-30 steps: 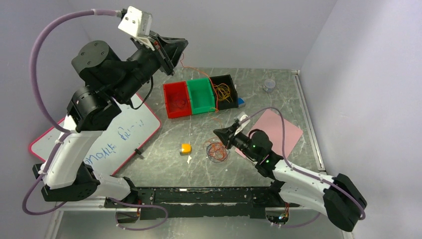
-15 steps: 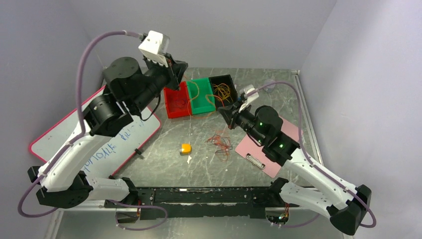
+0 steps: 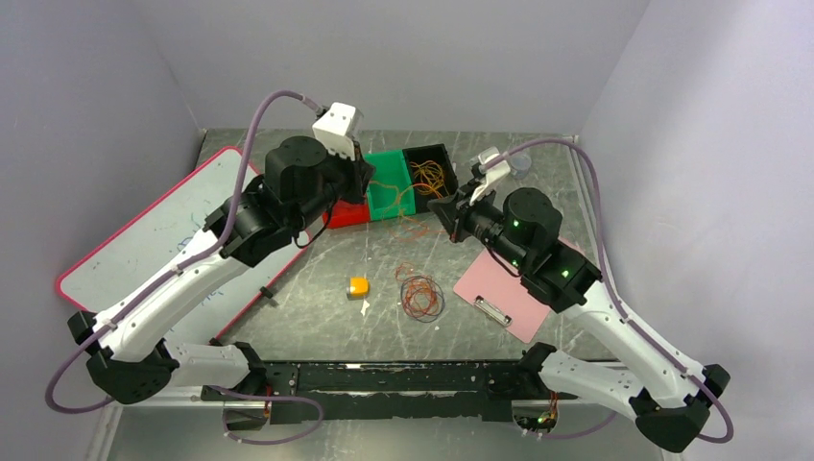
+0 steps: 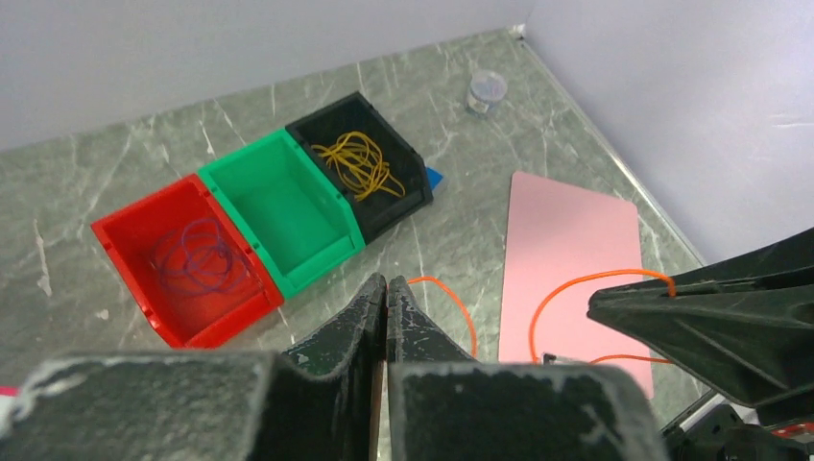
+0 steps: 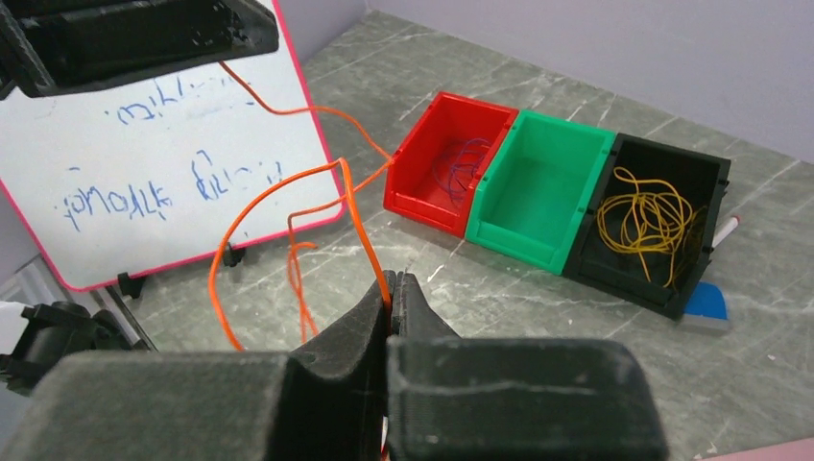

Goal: Untangle the cables

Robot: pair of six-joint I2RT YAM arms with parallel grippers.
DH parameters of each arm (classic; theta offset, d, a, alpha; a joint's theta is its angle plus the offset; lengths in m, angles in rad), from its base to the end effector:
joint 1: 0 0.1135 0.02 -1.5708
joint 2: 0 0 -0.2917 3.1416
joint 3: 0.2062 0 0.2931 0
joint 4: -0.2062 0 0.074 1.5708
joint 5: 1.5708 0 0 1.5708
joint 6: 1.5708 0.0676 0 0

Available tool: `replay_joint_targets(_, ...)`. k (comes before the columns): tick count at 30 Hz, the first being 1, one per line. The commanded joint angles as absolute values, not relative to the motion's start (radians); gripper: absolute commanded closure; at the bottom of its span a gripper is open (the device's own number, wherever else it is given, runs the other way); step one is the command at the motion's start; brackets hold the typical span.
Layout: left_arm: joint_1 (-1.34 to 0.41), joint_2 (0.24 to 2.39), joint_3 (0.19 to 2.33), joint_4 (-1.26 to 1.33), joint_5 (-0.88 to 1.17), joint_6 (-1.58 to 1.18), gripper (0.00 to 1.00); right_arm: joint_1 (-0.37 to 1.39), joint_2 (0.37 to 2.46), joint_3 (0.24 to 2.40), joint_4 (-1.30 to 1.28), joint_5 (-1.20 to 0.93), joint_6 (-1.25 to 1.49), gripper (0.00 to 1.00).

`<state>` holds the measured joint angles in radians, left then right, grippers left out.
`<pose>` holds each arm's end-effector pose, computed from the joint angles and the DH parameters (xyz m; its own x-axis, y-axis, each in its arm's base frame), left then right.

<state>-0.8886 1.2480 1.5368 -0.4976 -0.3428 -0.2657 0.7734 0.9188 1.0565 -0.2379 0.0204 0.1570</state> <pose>0.2194 -0.2341 0.5008 -0.2636 -0.0677 -0.9622 0.4710 0.8615 -0.1896 0.1869 0.1805 0.4300 -0.1776 0.0451 -0.9831 -0.6643 0.7315 0.1536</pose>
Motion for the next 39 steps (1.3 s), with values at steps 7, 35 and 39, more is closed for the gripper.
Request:
replay_joint_targets(7, -0.644, 1.322, 1.424, -0.378, 0.037, -0.4, 0.93, 0.773, 1.033, 1.109, -0.238, 0.132, 0.192, 1.0)
replay_joint_targets(35, -0.401, 2.086, 1.847, -0.236, 0.331, -0.296, 0.93, 0.446, 1.756, 1.379, 0.163, -0.166, 0.21, 1.0)
replay_joint_targets(39, -0.4, 2.151, 1.881, -0.241, 0.325, -0.291, 0.93, 0.436, 1.817, 1.422, 0.163, -0.187, 0.197, 1.0)
